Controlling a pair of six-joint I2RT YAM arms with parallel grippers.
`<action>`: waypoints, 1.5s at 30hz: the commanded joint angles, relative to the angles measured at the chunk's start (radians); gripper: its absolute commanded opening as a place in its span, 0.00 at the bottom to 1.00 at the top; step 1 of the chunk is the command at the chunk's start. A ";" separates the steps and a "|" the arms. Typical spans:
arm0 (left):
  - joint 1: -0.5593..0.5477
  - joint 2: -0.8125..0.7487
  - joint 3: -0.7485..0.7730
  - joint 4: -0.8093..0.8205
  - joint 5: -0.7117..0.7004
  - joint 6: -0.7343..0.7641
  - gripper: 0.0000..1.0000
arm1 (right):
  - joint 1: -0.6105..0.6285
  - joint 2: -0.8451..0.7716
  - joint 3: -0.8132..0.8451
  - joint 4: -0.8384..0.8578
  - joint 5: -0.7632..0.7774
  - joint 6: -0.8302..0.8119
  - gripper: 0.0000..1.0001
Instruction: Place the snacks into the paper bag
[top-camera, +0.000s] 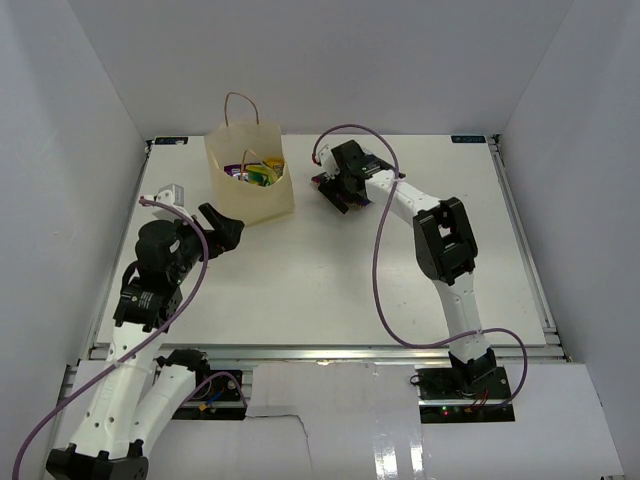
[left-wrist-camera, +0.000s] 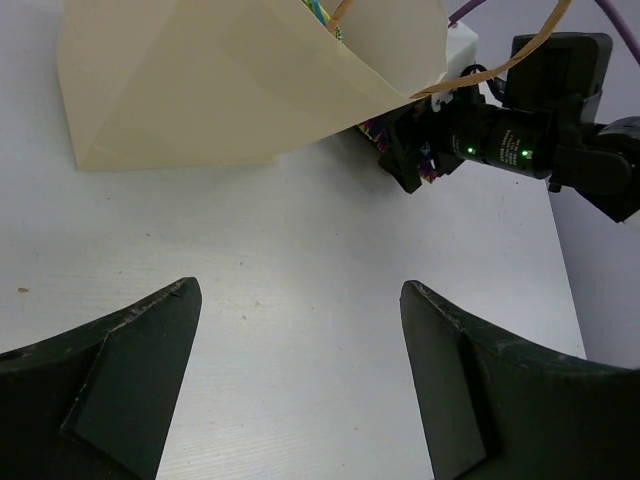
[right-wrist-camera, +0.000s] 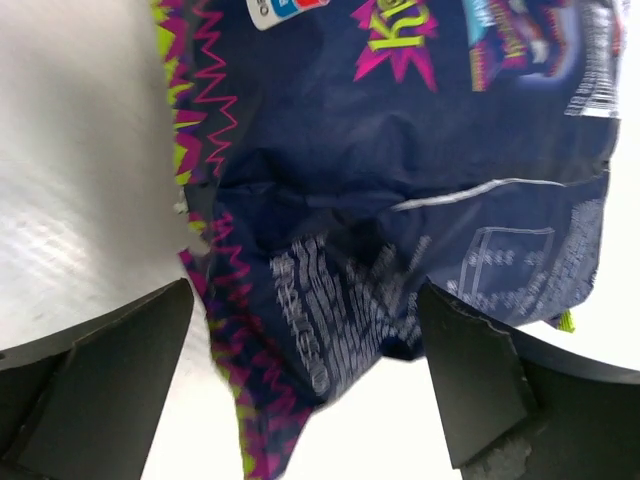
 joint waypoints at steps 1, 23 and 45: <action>0.000 -0.018 -0.016 0.027 0.022 -0.015 0.91 | 0.005 0.053 0.008 0.042 0.076 -0.025 1.00; 0.000 -0.061 -0.022 0.017 0.016 0.002 0.91 | -0.185 -0.361 -0.041 0.158 -0.720 0.190 0.08; -0.002 -0.081 0.000 -0.002 -0.004 0.017 0.91 | -0.039 -0.322 0.474 0.499 -0.802 0.461 0.08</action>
